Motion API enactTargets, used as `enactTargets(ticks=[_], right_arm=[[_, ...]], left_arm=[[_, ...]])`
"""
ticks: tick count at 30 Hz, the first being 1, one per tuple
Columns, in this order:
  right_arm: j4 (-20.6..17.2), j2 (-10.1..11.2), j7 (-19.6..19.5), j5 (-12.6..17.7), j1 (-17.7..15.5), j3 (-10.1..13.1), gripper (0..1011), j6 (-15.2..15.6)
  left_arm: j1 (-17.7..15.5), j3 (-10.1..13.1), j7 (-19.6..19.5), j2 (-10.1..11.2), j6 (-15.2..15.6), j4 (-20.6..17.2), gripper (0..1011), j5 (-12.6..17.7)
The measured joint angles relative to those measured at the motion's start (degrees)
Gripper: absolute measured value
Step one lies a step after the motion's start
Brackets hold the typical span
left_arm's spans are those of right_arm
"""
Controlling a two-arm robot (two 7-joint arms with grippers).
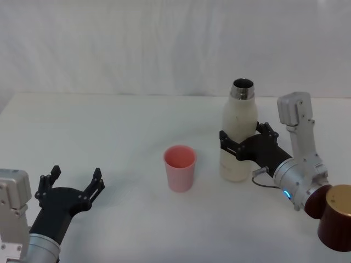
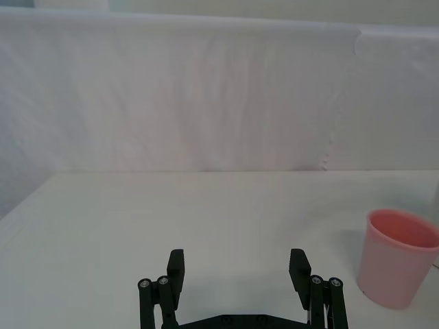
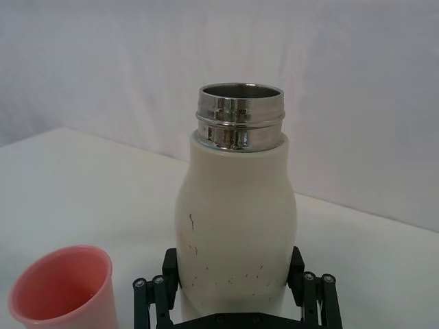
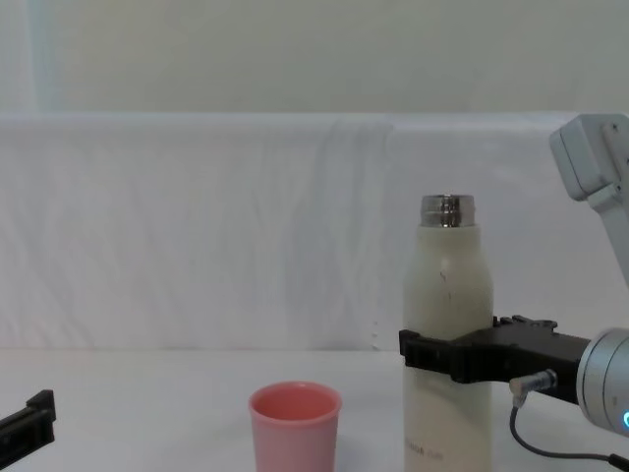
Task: Grasp the thermos with one hand and pour water into the cup lid.
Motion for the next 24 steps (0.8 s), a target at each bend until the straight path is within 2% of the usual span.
enactTargets(ticks=[15, 24], right_arm=[[0.08, 1.02, -0.80, 2.56, -0.15, -0.59, 952, -0.14], [0.06, 1.01, -0.81, 2.50, -0.16, -0.58, 952, -0.09]], left_arm=[[0.00, 0.00, 0.00, 0.00, 0.00, 0.00, 1001, 0.00], [0.00, 0.00, 0.00, 0.00, 0.00, 0.00, 1001, 0.00]])
